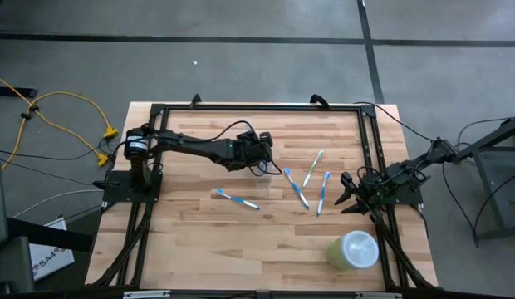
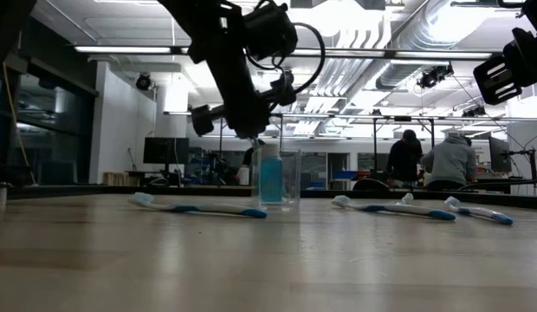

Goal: Pick & Place toothbrushing station
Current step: Put the bottom green toothbrush into the transparent organizer

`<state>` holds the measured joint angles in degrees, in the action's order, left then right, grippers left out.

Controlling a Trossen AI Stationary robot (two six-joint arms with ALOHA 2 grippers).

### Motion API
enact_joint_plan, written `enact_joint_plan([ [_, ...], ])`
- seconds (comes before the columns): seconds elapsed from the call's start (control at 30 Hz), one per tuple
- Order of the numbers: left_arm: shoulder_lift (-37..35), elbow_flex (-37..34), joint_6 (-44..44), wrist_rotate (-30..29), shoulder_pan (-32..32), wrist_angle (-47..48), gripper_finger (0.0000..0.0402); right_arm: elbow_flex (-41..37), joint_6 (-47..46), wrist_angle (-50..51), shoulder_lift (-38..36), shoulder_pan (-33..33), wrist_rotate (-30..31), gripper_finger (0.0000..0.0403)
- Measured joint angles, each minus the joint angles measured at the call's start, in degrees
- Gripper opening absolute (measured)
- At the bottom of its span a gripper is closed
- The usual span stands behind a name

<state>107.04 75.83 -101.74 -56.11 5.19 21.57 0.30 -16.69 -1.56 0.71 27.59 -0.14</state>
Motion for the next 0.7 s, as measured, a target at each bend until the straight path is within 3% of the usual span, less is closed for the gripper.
enact_joint_plan([
  [0.7,-0.5,0.0,-1.7,-3.2,-2.6,-2.5,0.0021,0.0,0.0,0.0,0.0,0.0,0.0,0.0142],
])
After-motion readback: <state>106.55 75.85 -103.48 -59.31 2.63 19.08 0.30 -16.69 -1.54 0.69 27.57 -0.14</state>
